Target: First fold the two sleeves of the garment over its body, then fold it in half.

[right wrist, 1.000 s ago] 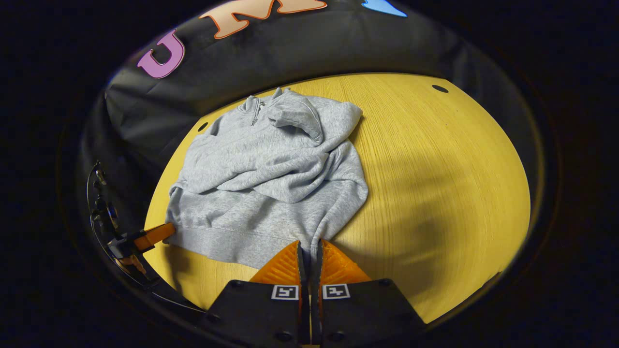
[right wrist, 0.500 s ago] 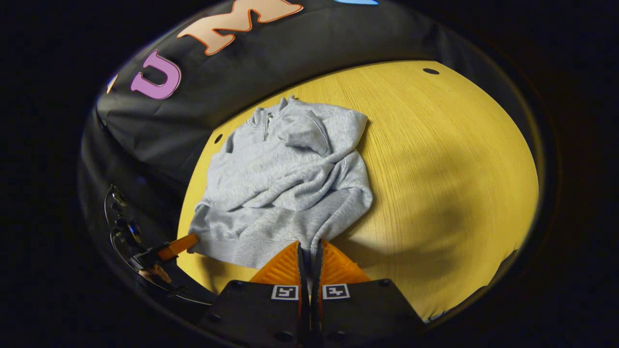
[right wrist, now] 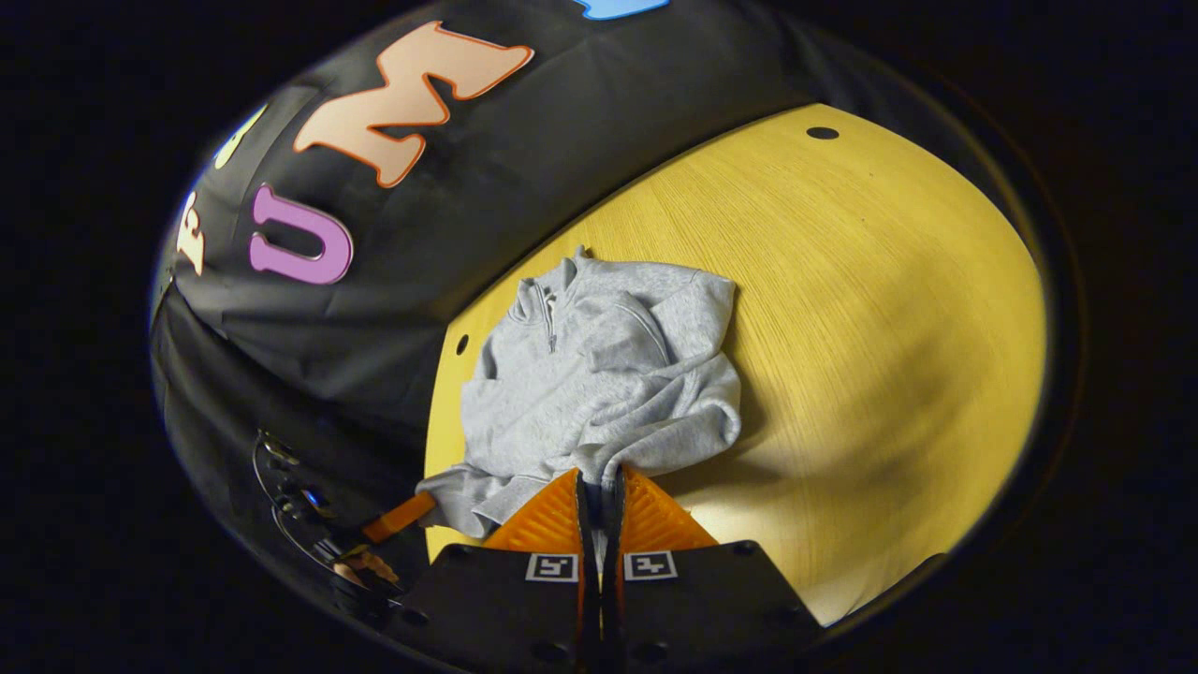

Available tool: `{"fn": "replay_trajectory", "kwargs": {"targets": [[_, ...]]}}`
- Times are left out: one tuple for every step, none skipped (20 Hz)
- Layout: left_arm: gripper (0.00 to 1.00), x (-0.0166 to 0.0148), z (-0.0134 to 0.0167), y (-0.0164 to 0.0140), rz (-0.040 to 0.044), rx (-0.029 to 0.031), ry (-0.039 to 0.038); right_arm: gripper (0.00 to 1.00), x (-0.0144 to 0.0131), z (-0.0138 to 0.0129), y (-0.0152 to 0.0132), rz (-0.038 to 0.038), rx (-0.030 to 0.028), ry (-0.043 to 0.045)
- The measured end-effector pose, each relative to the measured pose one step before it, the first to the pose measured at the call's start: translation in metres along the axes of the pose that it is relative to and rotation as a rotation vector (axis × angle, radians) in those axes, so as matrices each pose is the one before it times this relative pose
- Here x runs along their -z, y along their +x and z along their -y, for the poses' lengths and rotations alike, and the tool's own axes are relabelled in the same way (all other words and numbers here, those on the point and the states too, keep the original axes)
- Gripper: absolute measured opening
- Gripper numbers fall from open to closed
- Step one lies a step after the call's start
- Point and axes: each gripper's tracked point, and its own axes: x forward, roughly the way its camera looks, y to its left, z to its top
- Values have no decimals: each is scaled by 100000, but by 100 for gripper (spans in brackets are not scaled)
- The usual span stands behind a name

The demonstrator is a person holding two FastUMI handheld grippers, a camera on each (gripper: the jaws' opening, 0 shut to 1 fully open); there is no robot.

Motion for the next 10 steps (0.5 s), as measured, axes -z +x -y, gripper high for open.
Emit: {"fn": "replay_trajectory", "kwargs": {"targets": [[0,-487,-28,350,-981,474,-830,2,-503,-161,217,-657,-1021,3103],[0,-452,-72,399,-1048,475,-698,4,-501,-181,102,-589,-863,3027],[0,-424,-113,581,-1090,343,-938,4,-503,-138,-132,-408,-538,3083],[0,-549,-143,544,-632,762,-1155,4,-578,8,-25,-9,-407,2752],[0,-343,-51,426,-1530,418,-1504,4,-588,27,62,-84,-29,2700],[0,-285,-105,561,-1580,656,-2039,4,-615,36,218,112,-214,2746],[0,-283,1,519,-1563,663,-2231,4,-414,-100,888,-174,-125,3072],[0,-243,-94,540,-1896,600,-1668,4,-251,-146,1009,-304,-255,3394],[0,-175,-110,557,-1748,279,-1505,4,-413,-111,833,-266,-49,3290],[0,-138,-145,466,-2219,374,-577,4,-337,48,631,-39,176,2960]]}}
